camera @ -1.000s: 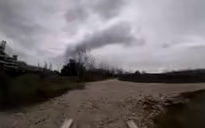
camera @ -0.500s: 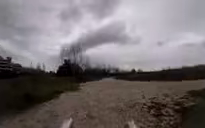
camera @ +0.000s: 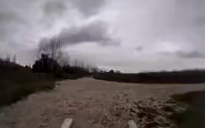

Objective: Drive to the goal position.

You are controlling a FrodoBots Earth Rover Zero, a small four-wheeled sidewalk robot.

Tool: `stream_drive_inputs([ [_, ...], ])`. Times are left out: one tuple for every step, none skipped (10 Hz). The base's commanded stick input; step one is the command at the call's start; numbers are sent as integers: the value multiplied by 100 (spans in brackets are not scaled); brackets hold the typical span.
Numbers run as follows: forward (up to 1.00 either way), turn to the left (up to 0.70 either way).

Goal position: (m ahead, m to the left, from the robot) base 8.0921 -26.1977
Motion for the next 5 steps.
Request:
stream_drive_inputs([
  [70,0],
  [70,0],
  [70,0],
  [70,0],
  [70,0],
])
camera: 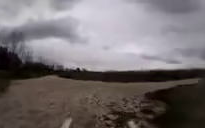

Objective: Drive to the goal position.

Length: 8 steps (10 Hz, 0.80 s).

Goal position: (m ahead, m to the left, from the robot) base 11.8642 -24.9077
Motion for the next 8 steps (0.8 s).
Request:
stream_drive_inputs([
  [70,0],
  [70,0],
  [69,0],
  [69,0],
  [69,0],
  [69,0],
  [68,0],
  [69,0],
])
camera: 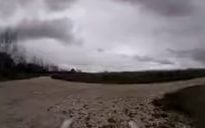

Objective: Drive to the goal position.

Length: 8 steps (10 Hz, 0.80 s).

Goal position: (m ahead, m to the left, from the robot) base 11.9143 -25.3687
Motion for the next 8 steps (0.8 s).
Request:
stream_drive_inputs([
  [70,0],
  [70,0],
  [70,-14],
  [70,-29],
  [70,-35],
  [70,-35],
  [70,-35],
  [70,-35],
])
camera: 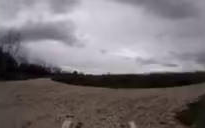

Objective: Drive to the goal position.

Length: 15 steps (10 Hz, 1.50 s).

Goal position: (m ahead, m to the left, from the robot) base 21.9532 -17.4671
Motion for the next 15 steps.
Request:
stream_drive_inputs([
  [70,-35],
  [70,-35],
  [70,-35],
  [70,-35],
  [70,-35],
  [70,-35],
  [70,-35],
  [70,-35],
  [70,-35],
  [70,-35],
  [70,-1],
  [70,0],
  [70,0],
  [70,0],
  [70,0],
])
